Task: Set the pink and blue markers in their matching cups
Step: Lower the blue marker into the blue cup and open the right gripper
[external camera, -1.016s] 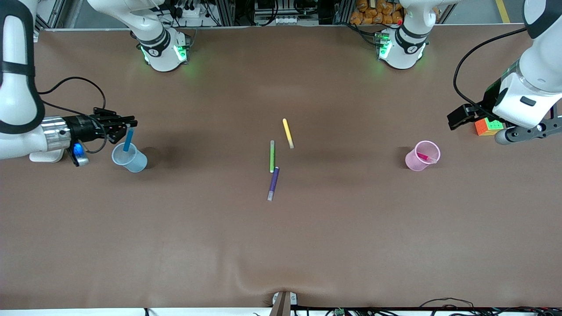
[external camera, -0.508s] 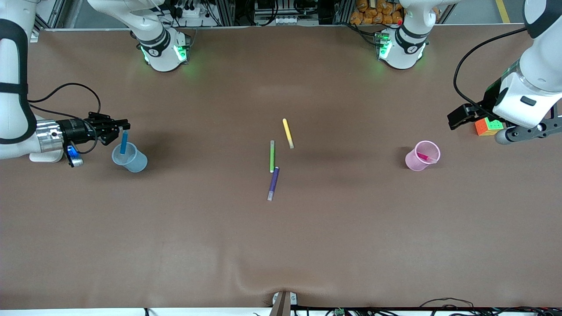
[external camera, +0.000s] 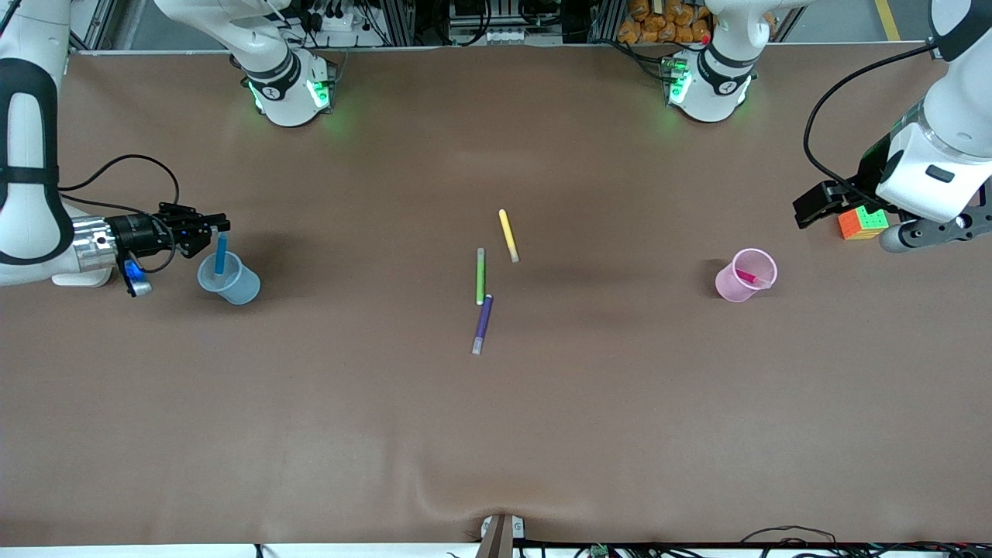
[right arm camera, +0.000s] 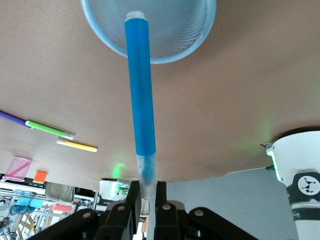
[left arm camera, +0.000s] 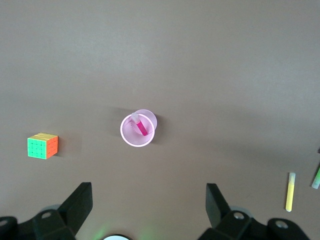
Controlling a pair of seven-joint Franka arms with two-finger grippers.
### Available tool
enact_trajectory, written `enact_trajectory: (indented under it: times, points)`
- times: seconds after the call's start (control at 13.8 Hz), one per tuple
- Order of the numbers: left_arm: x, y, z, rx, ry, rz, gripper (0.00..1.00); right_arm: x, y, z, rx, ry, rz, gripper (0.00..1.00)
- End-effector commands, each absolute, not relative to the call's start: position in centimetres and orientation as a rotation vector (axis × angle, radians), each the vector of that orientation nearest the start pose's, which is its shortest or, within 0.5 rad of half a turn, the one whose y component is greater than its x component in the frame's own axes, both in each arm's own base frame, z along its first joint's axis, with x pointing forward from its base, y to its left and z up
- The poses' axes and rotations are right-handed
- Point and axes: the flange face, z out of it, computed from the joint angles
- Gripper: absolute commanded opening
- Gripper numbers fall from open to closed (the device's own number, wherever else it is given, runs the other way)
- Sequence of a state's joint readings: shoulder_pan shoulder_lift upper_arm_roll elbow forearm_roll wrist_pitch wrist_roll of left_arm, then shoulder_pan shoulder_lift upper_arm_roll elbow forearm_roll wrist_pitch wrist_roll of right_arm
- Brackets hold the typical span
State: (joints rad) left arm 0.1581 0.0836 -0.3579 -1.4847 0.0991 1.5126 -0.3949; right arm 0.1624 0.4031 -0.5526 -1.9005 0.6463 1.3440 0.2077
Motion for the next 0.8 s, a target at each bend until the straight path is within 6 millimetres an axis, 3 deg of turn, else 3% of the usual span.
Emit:
enact_trajectory:
  times: [0.0,0.73]
  points:
    - [56.2,-9.2,62.4,-3.059,-0.297,0.052,1.0,51.2,-12.2,28.9,-2.191,0.948,1.04,0.0]
    - [55.9,-8.9,63.0,-3.077,-0.316,0.043,1.0,51.2,-13.1,27.0,-2.193,0.948,1.018,0.0]
